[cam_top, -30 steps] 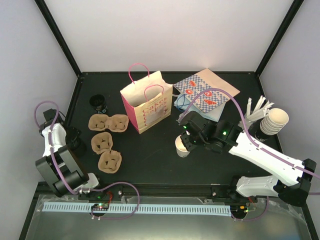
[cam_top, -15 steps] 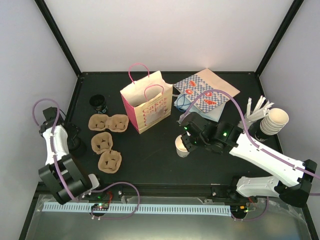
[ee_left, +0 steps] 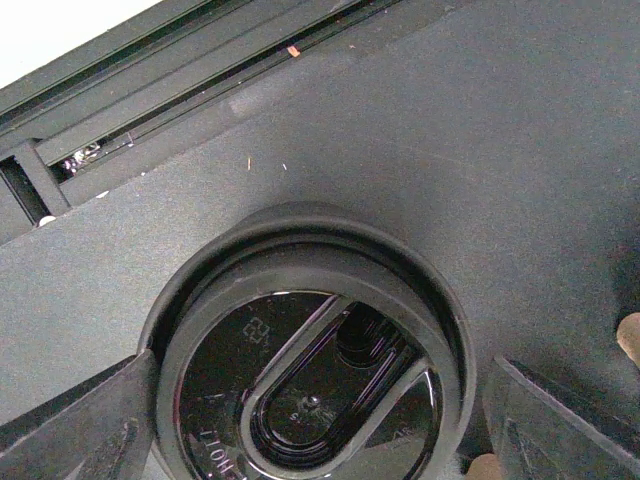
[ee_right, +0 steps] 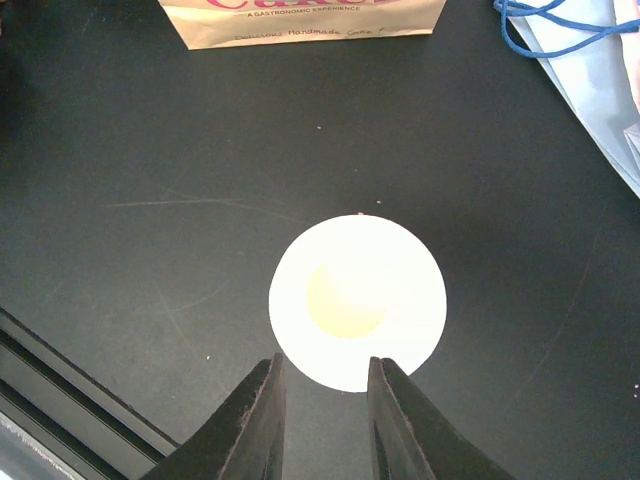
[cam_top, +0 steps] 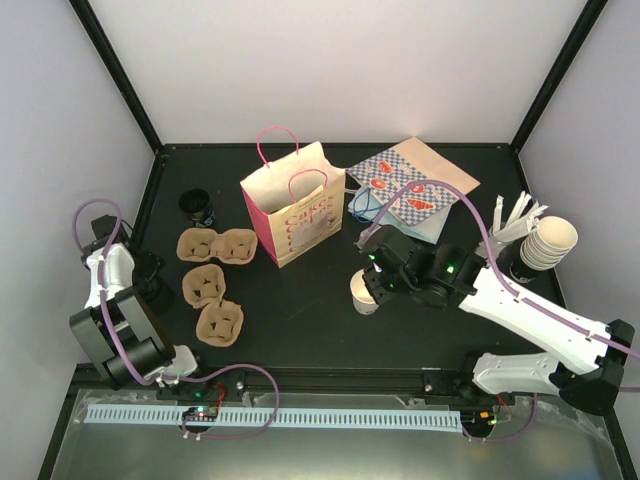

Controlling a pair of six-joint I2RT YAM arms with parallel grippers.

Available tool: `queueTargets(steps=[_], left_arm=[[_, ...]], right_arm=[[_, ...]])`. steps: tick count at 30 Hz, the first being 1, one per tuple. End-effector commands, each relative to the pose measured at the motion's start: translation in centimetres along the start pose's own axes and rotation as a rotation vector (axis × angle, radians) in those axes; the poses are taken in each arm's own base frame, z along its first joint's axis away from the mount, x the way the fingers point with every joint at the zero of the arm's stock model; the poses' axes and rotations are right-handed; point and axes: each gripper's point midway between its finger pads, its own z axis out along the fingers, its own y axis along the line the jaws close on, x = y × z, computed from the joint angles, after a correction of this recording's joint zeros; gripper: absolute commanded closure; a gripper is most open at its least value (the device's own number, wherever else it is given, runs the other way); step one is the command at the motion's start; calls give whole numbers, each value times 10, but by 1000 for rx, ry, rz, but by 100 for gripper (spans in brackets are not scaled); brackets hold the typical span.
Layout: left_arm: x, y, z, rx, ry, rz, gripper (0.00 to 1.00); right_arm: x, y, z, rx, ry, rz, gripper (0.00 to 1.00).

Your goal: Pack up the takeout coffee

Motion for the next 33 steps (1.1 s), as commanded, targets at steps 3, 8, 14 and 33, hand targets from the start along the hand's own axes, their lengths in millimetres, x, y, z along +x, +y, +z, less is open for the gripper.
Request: queueTargets(steps=[3,8,14,33], left_arm=[[-4,-4,-8,14,-16,-7,15],[-2,-2,-7,11,-13,-8,23],[1,1,-5,-18,-1,-10,21],[3,5,-4,-50,8,-12,21]], right_arm=[[-3,-1,-4,-11,-26,8,73],[-4,0,-4,-14,-28,7,73],[-6,1,-5,-17,-30,5,73],[-7,-1,-7,-9,-42,15,72]])
